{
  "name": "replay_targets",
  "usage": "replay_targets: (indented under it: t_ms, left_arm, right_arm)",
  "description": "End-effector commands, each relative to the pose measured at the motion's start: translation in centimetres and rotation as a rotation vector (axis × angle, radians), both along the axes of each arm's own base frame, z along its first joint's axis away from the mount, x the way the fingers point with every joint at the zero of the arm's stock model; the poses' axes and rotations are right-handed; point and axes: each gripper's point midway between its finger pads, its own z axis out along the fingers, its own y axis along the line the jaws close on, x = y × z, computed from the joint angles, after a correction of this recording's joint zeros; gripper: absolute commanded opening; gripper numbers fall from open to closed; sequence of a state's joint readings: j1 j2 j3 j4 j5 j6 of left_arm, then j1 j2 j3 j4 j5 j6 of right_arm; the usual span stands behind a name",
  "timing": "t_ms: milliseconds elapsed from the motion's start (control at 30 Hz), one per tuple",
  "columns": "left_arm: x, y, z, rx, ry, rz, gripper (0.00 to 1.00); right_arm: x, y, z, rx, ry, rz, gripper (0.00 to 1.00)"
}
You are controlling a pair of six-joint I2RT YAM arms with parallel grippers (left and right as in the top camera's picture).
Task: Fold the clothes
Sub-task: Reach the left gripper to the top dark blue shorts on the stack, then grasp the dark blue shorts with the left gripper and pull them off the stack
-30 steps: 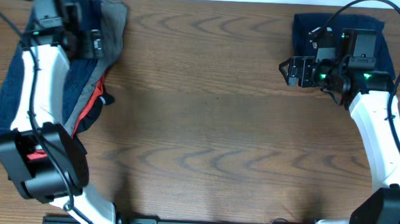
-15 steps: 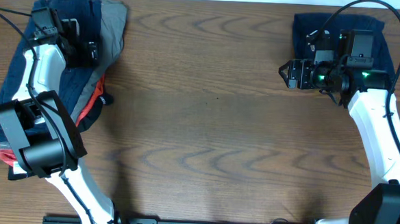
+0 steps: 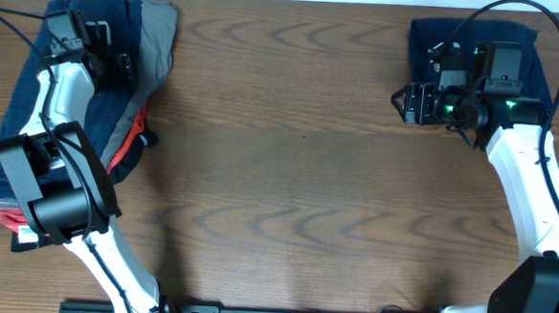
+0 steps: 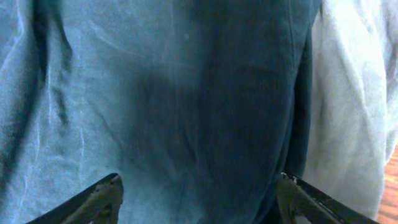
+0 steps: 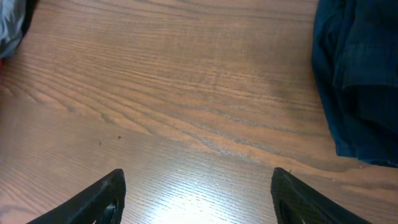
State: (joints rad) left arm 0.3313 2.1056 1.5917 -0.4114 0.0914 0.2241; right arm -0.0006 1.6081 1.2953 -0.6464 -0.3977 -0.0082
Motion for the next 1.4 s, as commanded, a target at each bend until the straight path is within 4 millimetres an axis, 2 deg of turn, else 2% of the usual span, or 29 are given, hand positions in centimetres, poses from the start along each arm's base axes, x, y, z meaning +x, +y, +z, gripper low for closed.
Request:
replay_targets:
  t_ms: [0,233,367,500,700,833,1000,1167,1367]
  left_arm:
    - [0.0,0.4,-1.0,-0.001,0.010,0.000,0.78]
    - [-0.2,0.3,-3.2,-0.014,0.046,-0.001,0.71]
    - [-0.1,0.3,-3.1,-0.012,0.040,-0.001,0.58]
    - [0.1,0.4,-3.0,-0.009,0.032,-0.001,0.42]
    - [0.3,0.4,-2.2,-0.003,0.015,-0.001,0.06]
    - [0.9,0.9,0.8,0.033,-0.051,0.007,0.06]
    - [0.9,0.3,6.1,0.049,-0.133,0.014,0.06]
    - [-1.2,-2.2,11.1,0.047,-0.152,-0.013,0.06]
    - [-4.5,-7.3,14.5,0.030,-0.109,-0.100,0.06]
  right_arm:
    - [0.3,0.5,0.6,0.001,-0.021,0.018,0.73]
    - [0.4,0.1,0.5,-0.017,-0.020,0.004,0.72]
    - [0.4,0.1,0.5,-0.017,-0.020,0.005,0.72]
    - [0.4,0.1,0.5,-0.017,-0.020,0.005,0.72]
    - [0.4,0.1,0.5,-0.018,-0.022,0.004,0.72]
    - [0.7,0.1,0.7,-0.019,-0.034,0.004,0.72]
    - [1.0,-0.1,0.9,-0.026,-0.050,-0.003,0.73]
    - [1.0,-0.2,0.9,-0.015,-0.042,-0.020,0.72]
    - [0.9,-0.4,1.0,0.021,-0.030,-0.025,0.72]
